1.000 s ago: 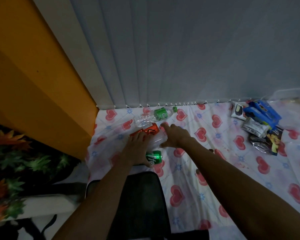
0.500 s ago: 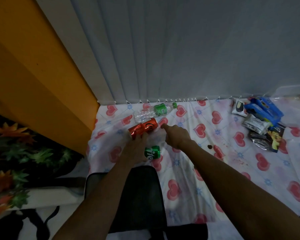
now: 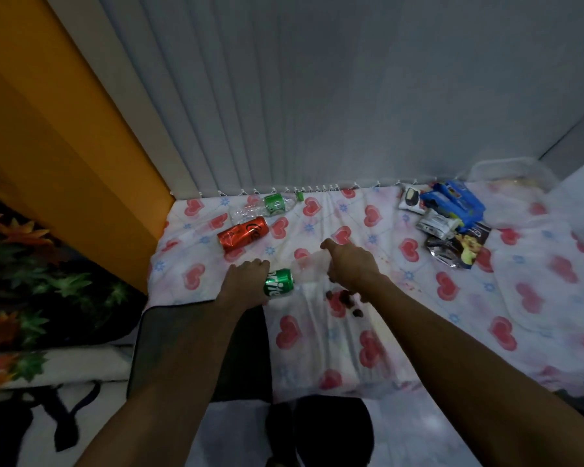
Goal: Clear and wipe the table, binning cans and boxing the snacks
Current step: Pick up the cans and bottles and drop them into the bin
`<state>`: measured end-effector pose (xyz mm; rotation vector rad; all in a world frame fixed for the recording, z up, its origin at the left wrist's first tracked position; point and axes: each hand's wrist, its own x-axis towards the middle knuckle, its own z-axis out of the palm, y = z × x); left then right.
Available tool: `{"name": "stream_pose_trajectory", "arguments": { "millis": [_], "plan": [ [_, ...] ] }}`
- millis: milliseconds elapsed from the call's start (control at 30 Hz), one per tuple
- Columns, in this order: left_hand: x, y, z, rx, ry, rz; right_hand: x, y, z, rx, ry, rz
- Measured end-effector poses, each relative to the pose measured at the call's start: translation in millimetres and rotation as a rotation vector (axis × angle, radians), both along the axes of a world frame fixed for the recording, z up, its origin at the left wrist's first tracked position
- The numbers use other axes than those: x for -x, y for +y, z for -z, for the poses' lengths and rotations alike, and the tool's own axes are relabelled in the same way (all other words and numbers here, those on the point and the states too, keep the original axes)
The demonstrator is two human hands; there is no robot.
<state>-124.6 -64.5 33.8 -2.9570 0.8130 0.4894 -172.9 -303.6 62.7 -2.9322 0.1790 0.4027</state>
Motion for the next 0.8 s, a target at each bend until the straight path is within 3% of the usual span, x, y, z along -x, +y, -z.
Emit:
{"name": "stream_pose_trajectory", "arguments": {
  "millis": [433,800],
  "plan": [
    [195,-61,-13,-0.019,0.043,-0.125,179,-58,-12,-0.071,-0.035,-0.081],
    [296,-69,46,-0.055,0.151,-0.155,281,-65,62,-0.143,0.01,-0.083]
  ]
}}
